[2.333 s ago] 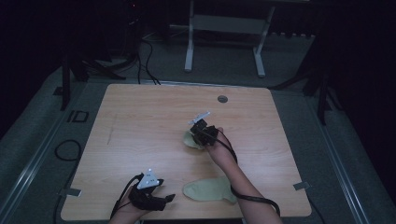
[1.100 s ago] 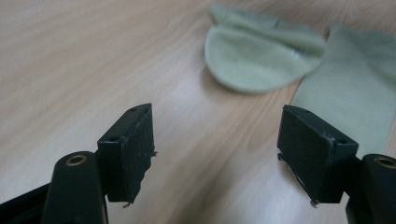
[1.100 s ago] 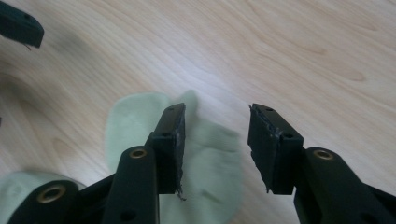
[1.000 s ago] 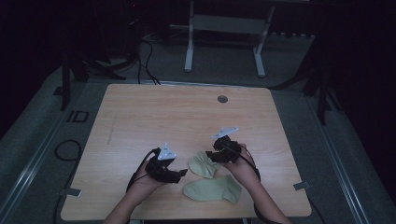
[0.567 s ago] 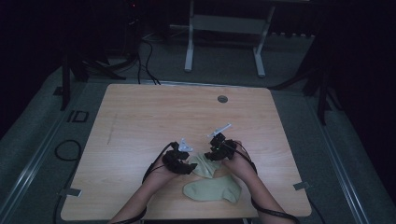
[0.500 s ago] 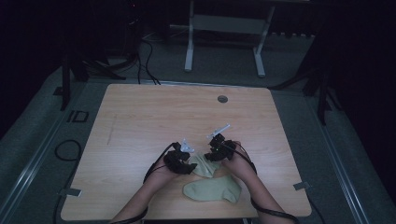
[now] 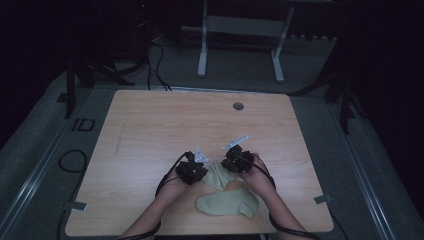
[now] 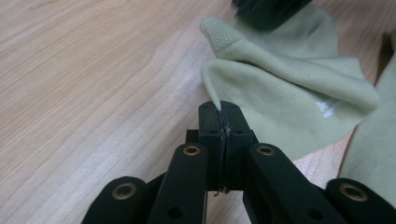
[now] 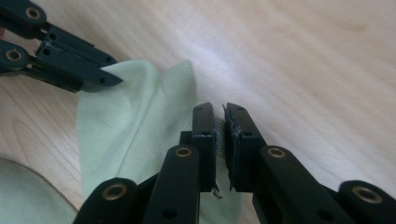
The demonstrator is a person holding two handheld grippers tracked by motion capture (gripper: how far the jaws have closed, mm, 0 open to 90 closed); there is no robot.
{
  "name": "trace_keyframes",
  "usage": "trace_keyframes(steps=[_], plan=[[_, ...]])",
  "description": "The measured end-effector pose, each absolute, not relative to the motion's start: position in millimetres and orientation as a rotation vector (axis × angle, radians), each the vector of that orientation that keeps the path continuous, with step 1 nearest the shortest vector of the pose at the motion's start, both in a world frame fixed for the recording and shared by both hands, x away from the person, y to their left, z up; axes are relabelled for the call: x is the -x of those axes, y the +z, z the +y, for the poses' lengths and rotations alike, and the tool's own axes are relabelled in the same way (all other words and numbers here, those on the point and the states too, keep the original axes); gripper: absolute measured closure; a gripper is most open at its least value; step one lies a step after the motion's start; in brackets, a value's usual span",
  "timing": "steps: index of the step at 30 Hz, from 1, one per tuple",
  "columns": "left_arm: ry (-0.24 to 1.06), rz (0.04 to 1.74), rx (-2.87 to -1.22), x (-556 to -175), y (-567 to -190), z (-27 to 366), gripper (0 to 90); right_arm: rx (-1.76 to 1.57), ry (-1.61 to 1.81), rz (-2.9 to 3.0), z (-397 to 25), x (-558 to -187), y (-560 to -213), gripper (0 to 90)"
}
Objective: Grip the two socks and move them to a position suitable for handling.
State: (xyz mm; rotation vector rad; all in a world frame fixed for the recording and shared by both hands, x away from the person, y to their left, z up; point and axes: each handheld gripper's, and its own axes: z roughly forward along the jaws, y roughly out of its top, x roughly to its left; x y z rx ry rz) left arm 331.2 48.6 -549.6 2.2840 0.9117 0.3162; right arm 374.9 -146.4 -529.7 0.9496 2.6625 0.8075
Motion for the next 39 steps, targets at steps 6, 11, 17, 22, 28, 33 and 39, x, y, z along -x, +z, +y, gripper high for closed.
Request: trace_keyframes(steps=[6,11,17,22,28,33,39], plan=[[0.333,0.945,-2.261,-332,-540,61,88.9,-1.032,0.918,2.561,-175,-372,-509,83.0],[0.326,0.983,-2.261,-334,-535,68,88.8,-1.104,0.934,2.505,-198,-366,-504,82.8],[0.314,0.985,-2.288,-338,-542,65,88.8,-1.203,0.917,2.477,-220,-361,-519,82.1],[0.267,0.983,-2.300,-342,-550,60,88.6,-1.247,0.906,2.474,-233,-358,-532,80.1],[0.251,0.930,-2.324,-337,-547,59,68.8,-1.264,0.914,2.451,-244,-358,-529,65.3],[0.332,0.947,-2.284,-331,-538,65,55.7,-1.214,0.958,2.427,-244,-355,-512,63.9],[0.426,0.889,-2.232,-323,-521,64,73.8,-1.128,0.969,2.461,-225,-347,-510,67.7]])
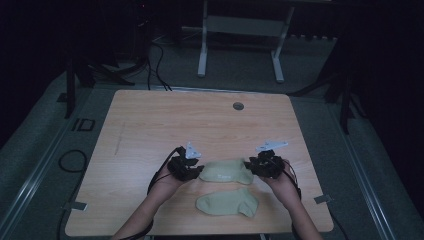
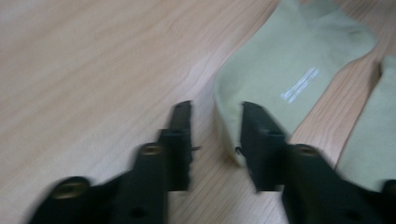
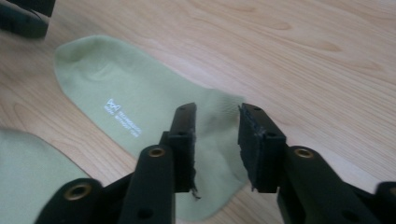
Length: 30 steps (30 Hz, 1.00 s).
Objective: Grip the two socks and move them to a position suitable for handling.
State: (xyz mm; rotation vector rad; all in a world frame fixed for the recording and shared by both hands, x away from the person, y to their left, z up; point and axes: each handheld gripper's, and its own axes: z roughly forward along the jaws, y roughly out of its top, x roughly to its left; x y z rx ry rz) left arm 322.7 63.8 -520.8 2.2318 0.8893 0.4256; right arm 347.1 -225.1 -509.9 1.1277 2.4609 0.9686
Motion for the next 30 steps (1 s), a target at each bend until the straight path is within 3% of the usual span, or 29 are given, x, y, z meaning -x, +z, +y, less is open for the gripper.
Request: trace_keyframes(steps=[2,3,16,22,25,30], plan=[[0.414,0.853,-2.218,-321,-518,58,87.1,-1.111,0.963,2.481,-219,-347,-513,70.3],[0.413,0.838,-2.222,-320,-518,54,89.3,-1.105,0.958,2.479,-217,-347,-515,71.4],[0.417,0.827,-2.349,-340,-554,41,88.8,-1.090,0.845,2.504,-212,-346,-535,71.3],[0.422,0.836,-2.324,-341,-557,46,78.1,-1.084,0.794,2.527,-215,-347,-546,69.0],[0.448,0.859,-2.308,-341,-558,50,58.5,-1.088,0.816,2.526,-217,-347,-548,69.0],[0.469,0.807,-2.318,-337,-559,52,54.2,-1.073,0.819,2.525,-218,-346,-549,68.3]])
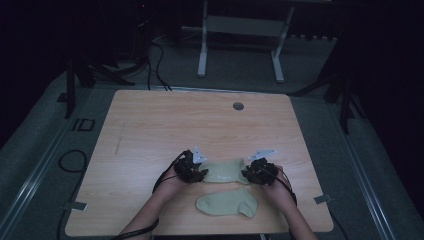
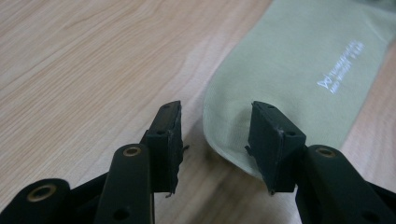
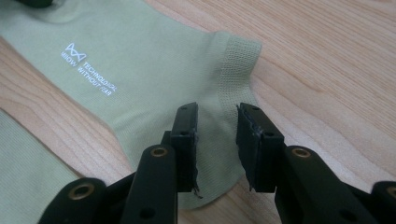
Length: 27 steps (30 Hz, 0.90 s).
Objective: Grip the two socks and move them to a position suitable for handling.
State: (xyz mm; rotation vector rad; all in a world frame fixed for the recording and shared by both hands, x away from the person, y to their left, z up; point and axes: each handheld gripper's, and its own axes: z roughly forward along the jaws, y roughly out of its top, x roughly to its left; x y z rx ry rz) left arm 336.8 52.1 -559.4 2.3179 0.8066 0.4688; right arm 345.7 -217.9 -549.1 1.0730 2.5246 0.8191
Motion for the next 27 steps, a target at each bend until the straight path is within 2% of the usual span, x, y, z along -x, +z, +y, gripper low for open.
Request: trace_keyframes(steps=[4,6,8,11,12,16,17,19,21,22,27], plan=[[0.512,0.792,-2.308,-333,-558,53,52.5,-1.082,0.839,2.516,-219,-345,-550,68.4],[0.507,0.769,-2.256,-332,-552,56,58.5,-1.083,0.832,2.520,-219,-345,-550,68.3],[0.475,0.737,-2.208,-330,-543,58,68.7,-1.081,0.826,2.523,-218,-346,-549,68.3],[0.455,0.689,-2.258,-329,-538,54,84.8,-1.081,0.826,2.527,-218,-346,-549,68.4],[0.442,0.690,-2.286,-329,-540,52,87.7,-1.079,0.826,2.528,-218,-346,-549,68.4],[0.374,0.687,-2.353,-333,-551,48,89.3,-1.078,0.822,2.533,-218,-347,-549,68.3],[0.378,0.699,-2.373,-333,-554,46,89.0,-1.077,0.823,2.533,-218,-347,-549,68.4],[0.349,0.700,-2.348,-334,-558,48,81.0,-1.076,0.824,2.533,-219,-347,-549,68.3],[0.347,0.714,-2.336,-335,-559,51,59.4,-1.073,0.827,2.535,-219,-347,-549,68.3],[0.327,0.712,-2.324,-335,-561,52,54.7,-1.076,0.832,2.533,-219,-347,-549,68.2],[0.348,0.704,-2.314,-333,-562,56,48.8,-1.066,0.853,2.533,-221,-346,-550,67.3]])
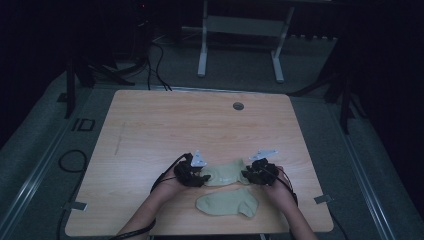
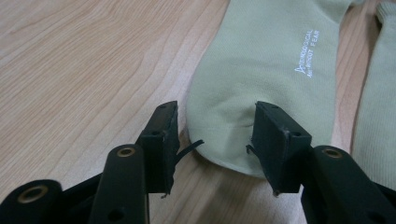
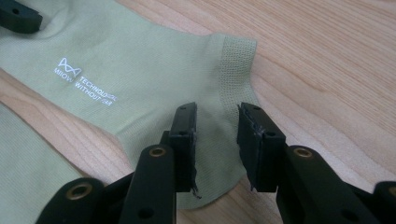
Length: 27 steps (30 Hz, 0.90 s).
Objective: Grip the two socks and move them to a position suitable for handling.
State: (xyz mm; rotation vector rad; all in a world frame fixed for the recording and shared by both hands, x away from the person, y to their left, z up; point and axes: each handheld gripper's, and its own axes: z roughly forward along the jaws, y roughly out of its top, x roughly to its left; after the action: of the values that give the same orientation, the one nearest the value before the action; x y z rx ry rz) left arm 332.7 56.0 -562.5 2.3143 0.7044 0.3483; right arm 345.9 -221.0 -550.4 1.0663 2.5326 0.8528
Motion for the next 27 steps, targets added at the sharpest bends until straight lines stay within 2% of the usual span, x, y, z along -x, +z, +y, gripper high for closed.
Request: trace_keyframes(steps=[3,14,22,27], plan=[[0.389,0.696,-2.324,-332,-562,58,45.6,-1.063,0.857,2.531,-222,-345,-551,67.1],[0.525,0.775,-2.355,-347,-558,63,43.1,-1.048,0.861,2.537,-220,-346,-551,62.0],[0.475,0.797,-2.360,-347,-553,64,39.4,-1.038,0.845,2.559,-212,-352,-546,59.3],[0.443,0.793,-2.320,-339,-542,71,39.4,-1.023,0.901,2.544,-214,-347,-532,56.1]])
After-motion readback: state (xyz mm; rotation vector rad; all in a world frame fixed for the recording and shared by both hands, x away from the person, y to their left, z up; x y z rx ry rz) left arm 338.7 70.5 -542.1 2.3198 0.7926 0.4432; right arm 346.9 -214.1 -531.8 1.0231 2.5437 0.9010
